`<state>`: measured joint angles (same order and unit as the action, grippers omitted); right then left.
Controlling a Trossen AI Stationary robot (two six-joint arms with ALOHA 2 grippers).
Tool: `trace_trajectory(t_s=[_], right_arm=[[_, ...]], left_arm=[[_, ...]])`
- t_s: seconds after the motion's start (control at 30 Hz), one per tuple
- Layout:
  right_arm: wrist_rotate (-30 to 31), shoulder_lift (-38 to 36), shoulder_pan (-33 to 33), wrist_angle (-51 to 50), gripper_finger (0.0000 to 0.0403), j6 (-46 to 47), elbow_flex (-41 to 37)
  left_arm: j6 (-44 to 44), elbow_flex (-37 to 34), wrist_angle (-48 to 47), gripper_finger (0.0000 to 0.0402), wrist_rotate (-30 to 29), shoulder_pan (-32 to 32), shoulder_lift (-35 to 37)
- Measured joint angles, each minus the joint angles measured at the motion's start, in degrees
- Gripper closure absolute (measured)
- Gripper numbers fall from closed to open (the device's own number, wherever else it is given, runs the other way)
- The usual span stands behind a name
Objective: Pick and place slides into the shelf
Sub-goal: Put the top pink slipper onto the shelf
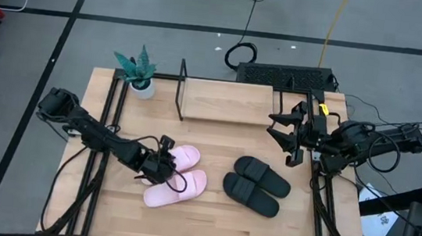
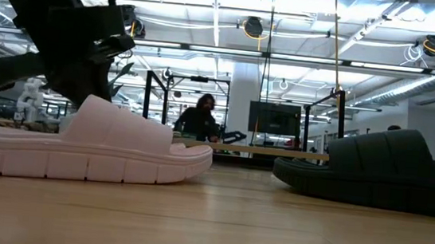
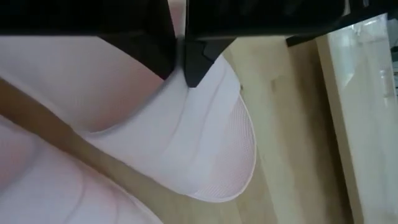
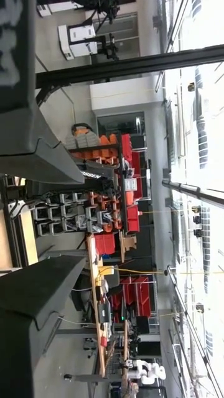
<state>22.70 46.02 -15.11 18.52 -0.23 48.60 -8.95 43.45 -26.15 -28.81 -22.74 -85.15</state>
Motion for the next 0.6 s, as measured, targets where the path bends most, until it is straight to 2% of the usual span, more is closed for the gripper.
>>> trace_trajectory(t_s=[0.17,0.3,0.47,0.6], right_arm=[[0.02,0.0,0.01,-0.02,0.0213,0.02,0.0],[1.74,0.0,0.02,-0.41,0.0213,0.0,0.0],[5.81,0.04,0.32,-1.01,0.0213,0.0,-0.02],[6.18,0.04,1.15,-0.57,0.0213,-0.5,-0.02]], left_arm=[[1.34,3.31,-9.17,0.0398,-2.99,0.26,2.43],[3.29,9.36,-16.25,0.0399,-9.3,1.8,7.48],[6.29,19.72,-15.37,0.04,-11.41,4.96,10.69],[11.3,28.56,-15.56,0.0401,-17.61,9.93,7.97]])
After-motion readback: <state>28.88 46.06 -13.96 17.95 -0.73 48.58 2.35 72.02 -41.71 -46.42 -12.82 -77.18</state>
